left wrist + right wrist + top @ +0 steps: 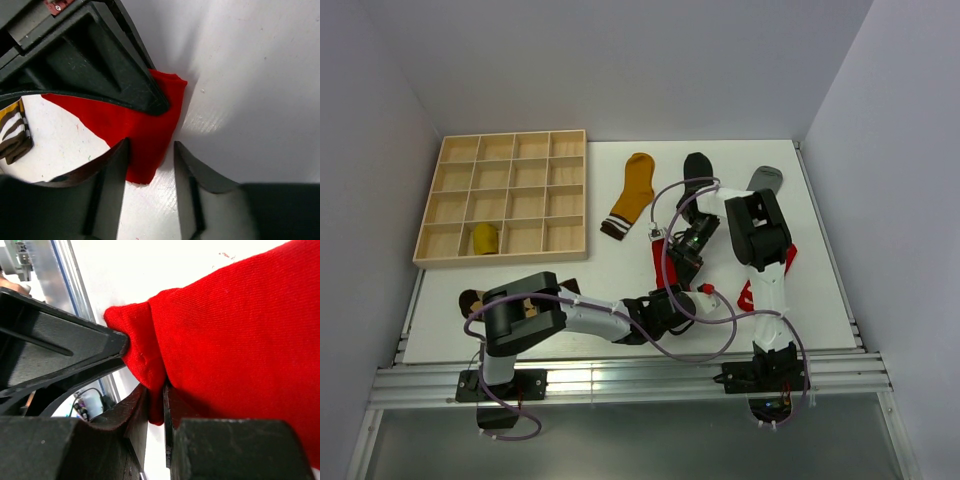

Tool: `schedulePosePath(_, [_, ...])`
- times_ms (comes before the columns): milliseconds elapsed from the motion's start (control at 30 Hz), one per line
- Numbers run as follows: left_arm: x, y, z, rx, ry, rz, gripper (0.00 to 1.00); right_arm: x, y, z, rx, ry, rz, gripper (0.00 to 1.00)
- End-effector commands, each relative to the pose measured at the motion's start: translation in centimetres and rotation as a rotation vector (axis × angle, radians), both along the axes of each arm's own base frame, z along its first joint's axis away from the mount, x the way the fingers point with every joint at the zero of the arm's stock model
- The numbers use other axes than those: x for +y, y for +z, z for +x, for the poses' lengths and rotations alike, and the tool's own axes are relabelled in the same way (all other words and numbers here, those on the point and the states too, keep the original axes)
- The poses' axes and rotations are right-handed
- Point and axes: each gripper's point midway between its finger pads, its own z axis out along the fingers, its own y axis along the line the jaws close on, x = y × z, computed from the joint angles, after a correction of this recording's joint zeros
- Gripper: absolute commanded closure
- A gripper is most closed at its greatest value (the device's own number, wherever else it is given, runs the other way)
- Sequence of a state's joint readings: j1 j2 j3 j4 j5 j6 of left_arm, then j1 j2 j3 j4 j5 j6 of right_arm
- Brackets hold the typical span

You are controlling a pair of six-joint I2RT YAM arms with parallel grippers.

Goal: Roll the socks
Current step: Roll the sock at the center of the board.

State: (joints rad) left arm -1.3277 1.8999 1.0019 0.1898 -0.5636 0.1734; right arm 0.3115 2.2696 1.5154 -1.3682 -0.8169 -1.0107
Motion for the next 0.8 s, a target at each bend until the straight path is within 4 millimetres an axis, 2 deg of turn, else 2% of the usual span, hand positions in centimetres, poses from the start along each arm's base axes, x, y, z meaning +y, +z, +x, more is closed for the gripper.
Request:
schedulePosePath(0, [-0.4,-0.7,-0.2,-0.003,-0.047,0.04,0.57,-0.7,-0.7,0.4,0.001,0.021,-0.03,0.87])
schedulePosePath(67, [-0.3,-1.2,-0.1,0.007,-0.062,0.048,0.67,-0.8,-0.8,0.5,0.001,0.021,-0.036,0.86])
schedulePosePath(167, [0.2,-2.1,0.1,0.01,-0.078,0.076,0.76,-0.9,-1.1,0.5,0.008,0.019,-0.047,0.86])
schedulePosePath(267, [0.1,-3.2,-0.5,0.051,-0.111,0.094,0.88,-0.9,-1.2,0.7,-0.002,0.016,-0.048,0.86])
schedulePosePath(333, [0.1,-3.8,-1.1,0.09,-0.127,0.111,0.92,-0.9,-1.3,1.0,-0.024,0.014,-0.043,0.83])
schedulePosePath(433, [-0.5,-4.1,-2.3,0.18,-0.157,0.092,0.96,-0.9,-1.0,1.7,-0.081,-0.008,-0.045,0.7])
schedulePosePath(500, [-1.4,-4.0,-3.4,0.27,-0.196,0.06,1.0,-0.6,-0.3,2.8,-0.143,-0.038,-0.028,0.65])
schedulePosePath(567, [-1.4,-3.7,-3.6,0.347,-0.18,0.028,1.0,-0.1,0.4,3.8,-0.196,-0.071,0.009,0.58])
schedulePosePath(600, [-2.2,-3.1,-4.1,0.394,-0.208,-0.008,1.0,-0.3,1.5,4.5,-0.23,-0.109,0.024,0.55])
schedulePosePath(633, [-1.5,-3.2,-4.0,0.446,-0.184,-0.006,1.0,0.1,2.3,5.2,-0.257,-0.134,0.065,0.55])
schedulePosePath(767, [-2.0,-1.5,-4.4,0.558,-0.191,-0.064,1.0,-0.7,5.7,8.1,-0.365,-0.286,0.138,0.54])
